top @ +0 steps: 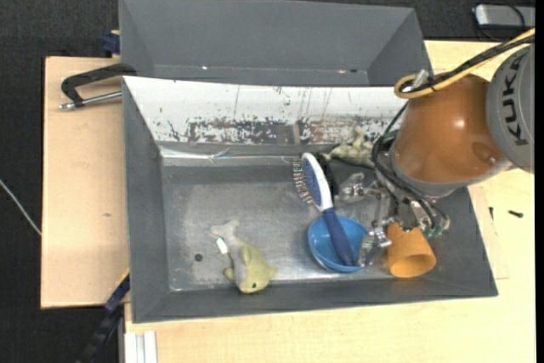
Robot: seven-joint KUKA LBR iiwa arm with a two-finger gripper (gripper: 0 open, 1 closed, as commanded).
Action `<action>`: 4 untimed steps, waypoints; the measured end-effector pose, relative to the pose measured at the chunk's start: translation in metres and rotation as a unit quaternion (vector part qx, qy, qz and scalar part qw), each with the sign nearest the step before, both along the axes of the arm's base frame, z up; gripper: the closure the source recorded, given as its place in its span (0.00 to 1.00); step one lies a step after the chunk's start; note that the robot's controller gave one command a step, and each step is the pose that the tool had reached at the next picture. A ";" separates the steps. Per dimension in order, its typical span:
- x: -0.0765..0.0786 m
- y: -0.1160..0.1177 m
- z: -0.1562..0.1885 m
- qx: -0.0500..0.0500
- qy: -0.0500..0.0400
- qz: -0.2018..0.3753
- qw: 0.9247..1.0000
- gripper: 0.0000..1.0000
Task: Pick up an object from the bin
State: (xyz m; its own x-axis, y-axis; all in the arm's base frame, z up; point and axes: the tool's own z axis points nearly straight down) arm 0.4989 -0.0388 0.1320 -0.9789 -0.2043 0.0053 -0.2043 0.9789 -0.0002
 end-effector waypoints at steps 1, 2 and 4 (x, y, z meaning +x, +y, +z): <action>0.002 0.003 0.003 0.001 -0.003 0.001 1.000 1.00; -0.001 0.023 0.062 0.001 -0.008 0.010 1.000 1.00; -0.002 0.020 -0.023 -0.001 -0.004 -0.057 0.998 0.00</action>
Offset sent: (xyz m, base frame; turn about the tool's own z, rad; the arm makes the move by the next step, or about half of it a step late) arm 0.0000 0.0000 0.0000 0.0000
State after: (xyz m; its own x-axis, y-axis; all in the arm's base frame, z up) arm 0.4964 -0.0192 0.1087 -0.9958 -0.0912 -0.0030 -0.0912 0.9958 -0.0033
